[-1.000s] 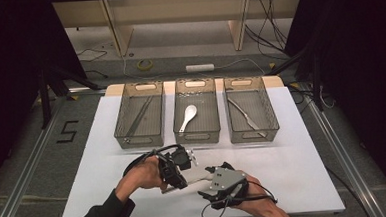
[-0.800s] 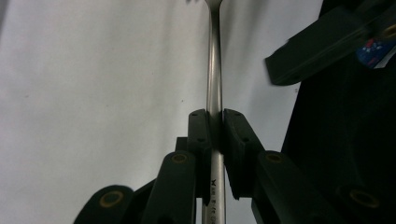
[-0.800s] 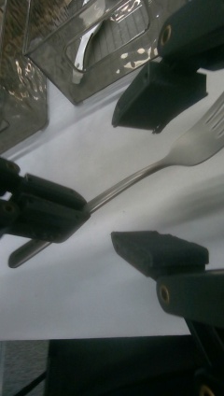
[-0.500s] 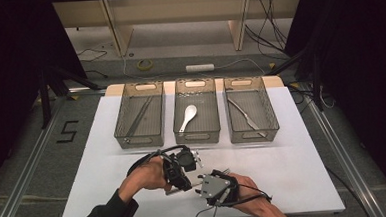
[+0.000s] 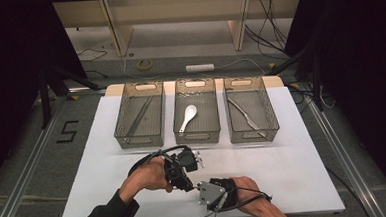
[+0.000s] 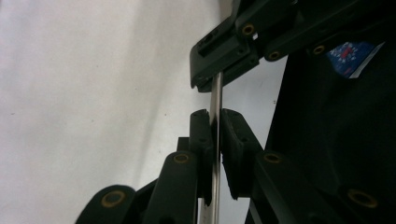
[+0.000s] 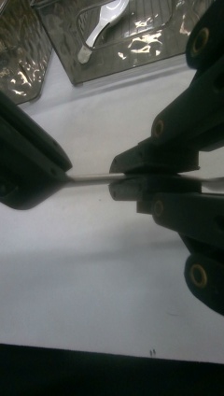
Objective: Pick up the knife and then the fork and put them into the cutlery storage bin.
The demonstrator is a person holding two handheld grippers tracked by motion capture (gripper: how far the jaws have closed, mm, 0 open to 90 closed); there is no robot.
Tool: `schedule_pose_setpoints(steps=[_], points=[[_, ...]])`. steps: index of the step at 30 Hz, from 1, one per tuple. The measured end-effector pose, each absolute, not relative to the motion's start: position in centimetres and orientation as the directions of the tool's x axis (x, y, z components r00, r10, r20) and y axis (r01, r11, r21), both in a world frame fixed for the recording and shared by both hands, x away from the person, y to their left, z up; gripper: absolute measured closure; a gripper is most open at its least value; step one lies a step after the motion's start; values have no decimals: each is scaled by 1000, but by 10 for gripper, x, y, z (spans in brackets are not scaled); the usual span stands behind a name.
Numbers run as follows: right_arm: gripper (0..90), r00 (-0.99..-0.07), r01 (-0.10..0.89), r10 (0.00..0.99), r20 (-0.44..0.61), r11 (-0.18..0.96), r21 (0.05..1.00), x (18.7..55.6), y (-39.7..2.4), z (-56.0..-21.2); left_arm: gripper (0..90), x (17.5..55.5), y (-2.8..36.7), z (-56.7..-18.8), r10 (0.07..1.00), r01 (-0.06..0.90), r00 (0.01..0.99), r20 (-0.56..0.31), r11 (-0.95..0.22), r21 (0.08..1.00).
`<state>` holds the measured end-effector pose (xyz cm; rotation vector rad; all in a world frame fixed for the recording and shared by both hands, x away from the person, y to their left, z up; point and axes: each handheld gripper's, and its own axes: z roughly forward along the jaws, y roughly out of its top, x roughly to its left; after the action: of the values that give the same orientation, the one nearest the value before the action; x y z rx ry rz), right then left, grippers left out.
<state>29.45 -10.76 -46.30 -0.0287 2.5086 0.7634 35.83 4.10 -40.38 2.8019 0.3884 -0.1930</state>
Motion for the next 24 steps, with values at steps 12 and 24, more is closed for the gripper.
schedule_pose_setpoints(steps=[12,24], points=[[880,-853,-139,149,-501,860,492,305,-126,-460,426,366,59,-393,376,385,920,-110,-813,438],[880,-843,-43,258,-473,843,536,320,-152,-453,258,367,90,-383,497,436,864,-83,-654,618]])
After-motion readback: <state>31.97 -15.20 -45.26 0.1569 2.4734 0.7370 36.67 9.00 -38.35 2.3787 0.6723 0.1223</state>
